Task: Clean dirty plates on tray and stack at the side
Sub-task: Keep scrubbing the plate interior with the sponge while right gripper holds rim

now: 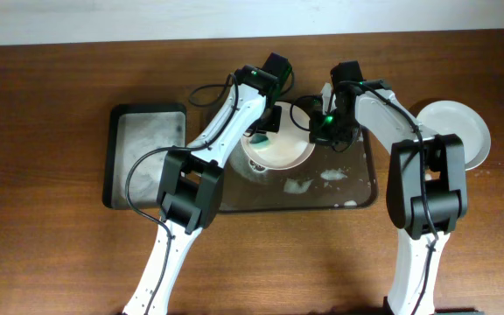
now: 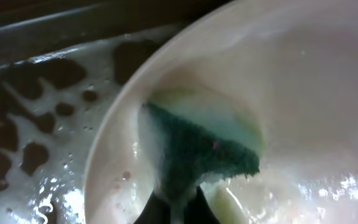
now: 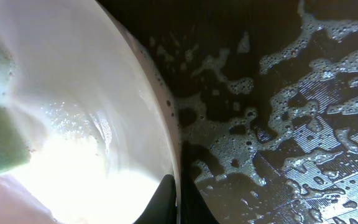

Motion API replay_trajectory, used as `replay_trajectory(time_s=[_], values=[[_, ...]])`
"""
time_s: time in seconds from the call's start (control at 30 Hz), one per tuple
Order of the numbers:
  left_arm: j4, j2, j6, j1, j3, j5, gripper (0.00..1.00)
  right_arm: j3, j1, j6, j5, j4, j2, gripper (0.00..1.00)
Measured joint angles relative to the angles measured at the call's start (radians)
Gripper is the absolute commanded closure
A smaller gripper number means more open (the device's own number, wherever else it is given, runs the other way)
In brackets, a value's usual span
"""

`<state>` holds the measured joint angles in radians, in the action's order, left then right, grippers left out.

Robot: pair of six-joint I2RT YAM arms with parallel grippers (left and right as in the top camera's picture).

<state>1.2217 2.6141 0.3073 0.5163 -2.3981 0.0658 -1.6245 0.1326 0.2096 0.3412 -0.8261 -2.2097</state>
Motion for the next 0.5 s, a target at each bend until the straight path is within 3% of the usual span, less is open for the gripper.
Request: replay_trajectory(time_s=[0.27,0.5], values=[[0.086,0.001,-0.341,-0.048,-0.001,-0.304,0.99,0.0,0.0,-0.001,0.0,-0.006,0.0,0.96],[0.069,0.012,-0.458,-0.045,0.004,-0.434,0.99,0.0,0.0,0.0,0.0,-0.006,0.0,0.96]])
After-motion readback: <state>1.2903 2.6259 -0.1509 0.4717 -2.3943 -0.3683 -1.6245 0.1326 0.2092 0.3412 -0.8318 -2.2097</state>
